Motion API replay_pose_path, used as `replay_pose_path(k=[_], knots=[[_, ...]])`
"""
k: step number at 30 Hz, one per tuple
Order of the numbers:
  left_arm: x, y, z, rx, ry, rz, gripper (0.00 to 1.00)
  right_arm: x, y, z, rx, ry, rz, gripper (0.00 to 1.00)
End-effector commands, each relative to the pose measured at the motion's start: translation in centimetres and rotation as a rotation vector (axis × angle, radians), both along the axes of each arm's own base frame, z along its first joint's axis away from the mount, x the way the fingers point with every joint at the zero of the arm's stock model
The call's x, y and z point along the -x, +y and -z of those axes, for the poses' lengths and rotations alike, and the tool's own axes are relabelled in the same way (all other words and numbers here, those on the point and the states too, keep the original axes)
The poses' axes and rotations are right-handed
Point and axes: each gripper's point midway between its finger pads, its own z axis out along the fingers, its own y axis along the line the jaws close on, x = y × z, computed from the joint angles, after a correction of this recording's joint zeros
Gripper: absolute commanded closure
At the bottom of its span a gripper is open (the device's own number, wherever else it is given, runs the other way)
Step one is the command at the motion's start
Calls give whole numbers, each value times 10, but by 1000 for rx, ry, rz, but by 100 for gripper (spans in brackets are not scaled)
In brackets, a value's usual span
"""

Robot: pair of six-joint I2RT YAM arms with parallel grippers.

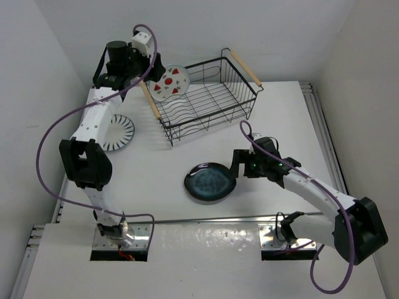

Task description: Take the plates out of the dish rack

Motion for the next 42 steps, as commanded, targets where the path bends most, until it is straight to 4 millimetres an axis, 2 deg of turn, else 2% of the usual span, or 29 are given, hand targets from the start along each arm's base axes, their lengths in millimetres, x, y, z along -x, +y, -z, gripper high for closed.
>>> replay_pose_path(k=[1,2,3,4,8,9,12,13,17,18,22,25,29,32,35,37,42], knots=[[-44,25,-13,27,-109,-79,22,-6,0,-13,15,-56,-27,1],[-50,28,-11,19,-118,-69,21,-6,1,-11,16,-51,-35,1],[-57,29,-22,14,-149,-61,21,-6,2,-10,18,-48,-40,1],[-70,27,2,2,-115,-47,21,-6,2,-10,20,-48,-45,1],[-100,27,32,-64,-111,-12,21,-9,8,-4,24,-19,-75,1],[-106,23,46,-70,-99,9,21,-11,10,-1,28,-3,-80,1],[-117,26,44,-80,-141,6,21,-16,17,-1,29,20,-118,1],[-119,25,48,-80,-142,5,21,-14,16,8,47,57,-131,1],[-127,28,61,-82,-137,-2,23,-18,24,13,50,107,-168,1],[-128,27,69,-81,-124,2,24,-19,25,14,49,114,-169,1],[-131,23,94,-70,-77,25,37,-23,26,23,52,144,-170,1],[-133,23,107,-71,-55,25,42,-24,27,27,48,166,-174,1],[-138,24,138,-76,6,22,43,-26,27,28,53,178,-182,1],[-141,25,142,-73,10,19,43,-24,24,28,53,176,-177,1],[-141,23,137,-63,1,23,52,-22,23,27,51,171,-176,1],[-143,26,134,-57,-2,-2,68,-21,22,28,50,172,-175,1],[-139,26,119,-68,-39,4,91,-21,20,28,51,178,-172,1]])
